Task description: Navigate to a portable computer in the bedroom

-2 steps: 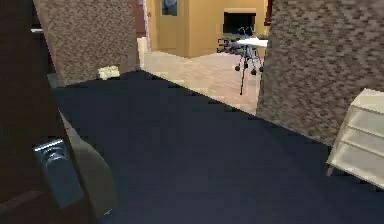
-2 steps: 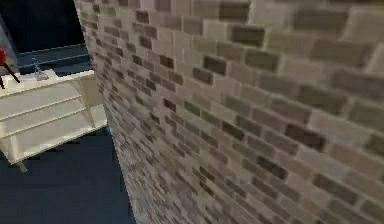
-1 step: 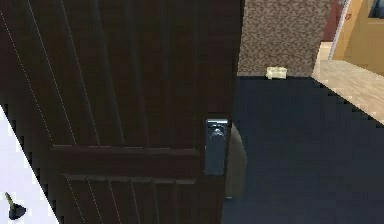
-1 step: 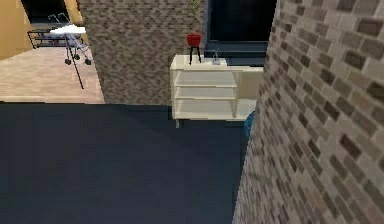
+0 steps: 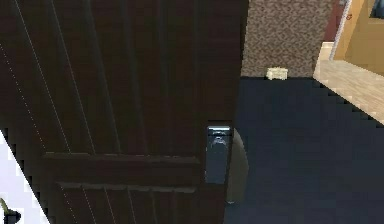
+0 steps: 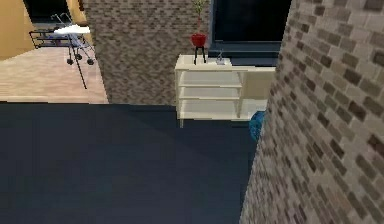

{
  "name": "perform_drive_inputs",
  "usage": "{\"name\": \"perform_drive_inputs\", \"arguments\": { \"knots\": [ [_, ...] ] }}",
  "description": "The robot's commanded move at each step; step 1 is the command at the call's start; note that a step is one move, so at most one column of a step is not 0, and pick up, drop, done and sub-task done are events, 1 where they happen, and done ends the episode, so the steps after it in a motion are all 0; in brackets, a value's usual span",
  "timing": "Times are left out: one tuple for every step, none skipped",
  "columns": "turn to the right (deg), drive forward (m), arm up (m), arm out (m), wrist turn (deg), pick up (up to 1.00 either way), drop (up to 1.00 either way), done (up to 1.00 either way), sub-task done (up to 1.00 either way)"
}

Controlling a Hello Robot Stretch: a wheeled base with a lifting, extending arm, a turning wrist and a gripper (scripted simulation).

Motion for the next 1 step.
{"name": "perform_drive_inputs", "arguments": {
  "knots": [
    [-45.0,0.0,0.0,0.0,0.0,0.0,0.0,0.0,0.0]
  ]
}}
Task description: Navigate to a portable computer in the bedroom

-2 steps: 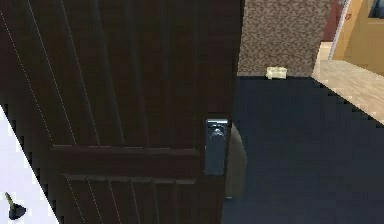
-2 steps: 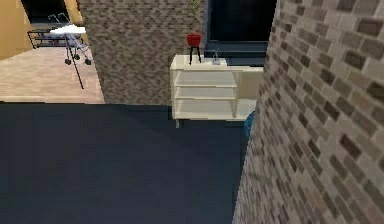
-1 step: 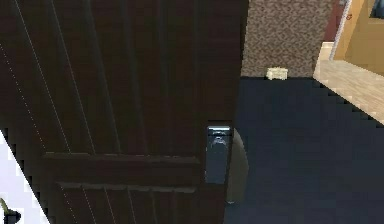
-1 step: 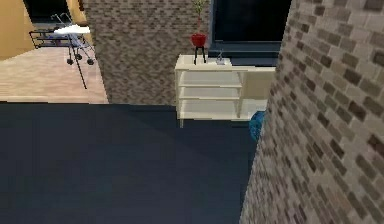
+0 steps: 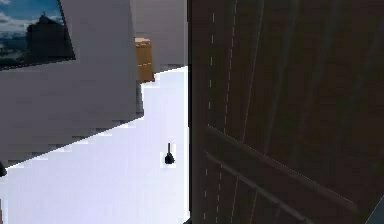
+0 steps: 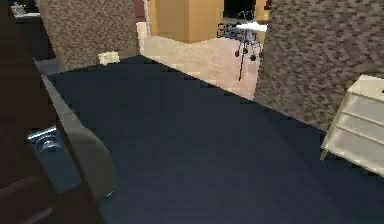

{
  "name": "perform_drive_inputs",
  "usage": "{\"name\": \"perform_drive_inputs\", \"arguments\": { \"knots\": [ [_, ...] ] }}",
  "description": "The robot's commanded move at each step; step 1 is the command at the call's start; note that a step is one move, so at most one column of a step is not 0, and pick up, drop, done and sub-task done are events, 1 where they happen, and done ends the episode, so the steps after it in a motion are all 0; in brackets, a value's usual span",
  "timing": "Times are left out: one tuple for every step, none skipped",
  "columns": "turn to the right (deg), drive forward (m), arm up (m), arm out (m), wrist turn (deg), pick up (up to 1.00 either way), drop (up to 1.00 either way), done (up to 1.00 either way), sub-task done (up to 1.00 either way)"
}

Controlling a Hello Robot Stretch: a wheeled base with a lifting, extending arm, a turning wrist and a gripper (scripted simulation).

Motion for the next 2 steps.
{"name": "perform_drive_inputs", "arguments": {
  "knots": [
    [-24.0,0.0,0.0,0.0,0.0,0.0,0.0,0.0,0.0],
    [0.0,1.0,0.0,0.0,0.0,0.0,0.0,0.0,0.0]
  ]
}}
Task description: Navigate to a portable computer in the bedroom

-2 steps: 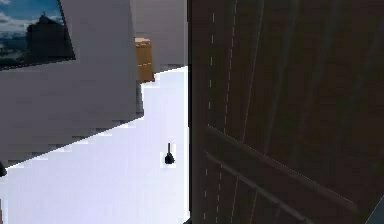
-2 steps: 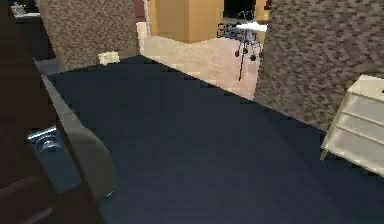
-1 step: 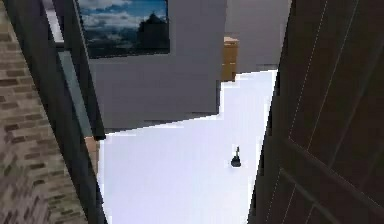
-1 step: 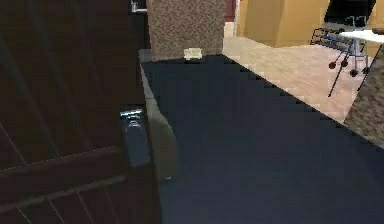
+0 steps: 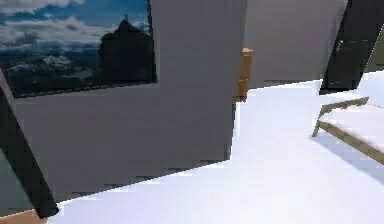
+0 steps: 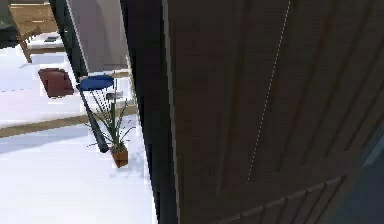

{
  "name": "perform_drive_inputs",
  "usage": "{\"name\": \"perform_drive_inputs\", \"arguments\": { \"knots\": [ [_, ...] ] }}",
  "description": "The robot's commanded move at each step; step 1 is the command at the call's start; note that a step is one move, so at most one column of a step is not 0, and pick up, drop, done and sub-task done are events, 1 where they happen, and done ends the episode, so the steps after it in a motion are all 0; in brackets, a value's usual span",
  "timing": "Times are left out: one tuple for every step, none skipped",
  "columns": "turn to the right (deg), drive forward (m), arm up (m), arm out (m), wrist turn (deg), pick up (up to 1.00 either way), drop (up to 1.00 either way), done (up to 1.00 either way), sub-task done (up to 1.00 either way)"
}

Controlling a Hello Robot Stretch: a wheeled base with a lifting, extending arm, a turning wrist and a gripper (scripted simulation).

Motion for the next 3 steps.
{"name": "perform_drive_inputs", "arguments": {
  "knots": [
    [0.0,0.7,0.0,0.0,0.0,0.0,0.0,0.0,0.0],
    [45.0,0.0,0.0,0.0,0.0,0.0,0.0,0.0,0.0],
    [15.0,0.0,0.0,0.0,0.0,0.0,0.0,0.0,0.0]
  ]
}}
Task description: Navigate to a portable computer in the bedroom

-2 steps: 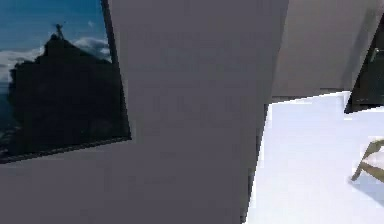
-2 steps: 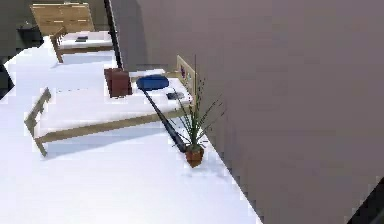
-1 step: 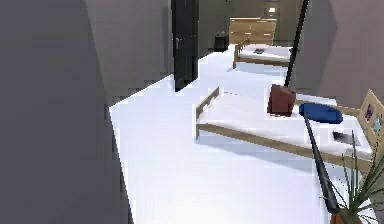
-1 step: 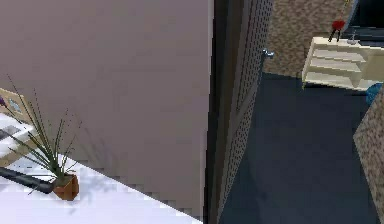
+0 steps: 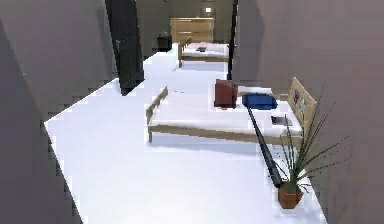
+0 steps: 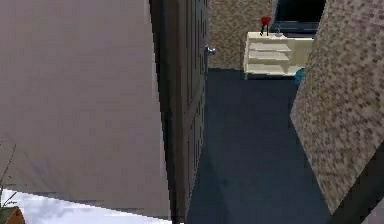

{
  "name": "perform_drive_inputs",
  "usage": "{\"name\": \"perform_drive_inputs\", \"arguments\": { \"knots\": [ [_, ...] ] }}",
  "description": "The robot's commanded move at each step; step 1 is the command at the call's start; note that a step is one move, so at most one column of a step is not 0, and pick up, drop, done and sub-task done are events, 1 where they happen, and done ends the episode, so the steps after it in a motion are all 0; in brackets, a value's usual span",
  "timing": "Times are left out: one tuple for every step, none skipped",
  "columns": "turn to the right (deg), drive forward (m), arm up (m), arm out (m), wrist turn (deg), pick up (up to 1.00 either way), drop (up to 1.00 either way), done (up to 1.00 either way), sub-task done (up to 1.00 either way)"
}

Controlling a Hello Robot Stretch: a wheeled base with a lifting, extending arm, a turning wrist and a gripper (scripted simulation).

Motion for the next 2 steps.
{"name": "perform_drive_inputs", "arguments": {
  "knots": [
    [0.0,0.25,0.0,0.0,0.0,0.0,0.0,0.0,0.0],
    [-18.0,0.0,0.0,0.0,0.0,0.0,0.0,0.0,0.0]
  ]
}}
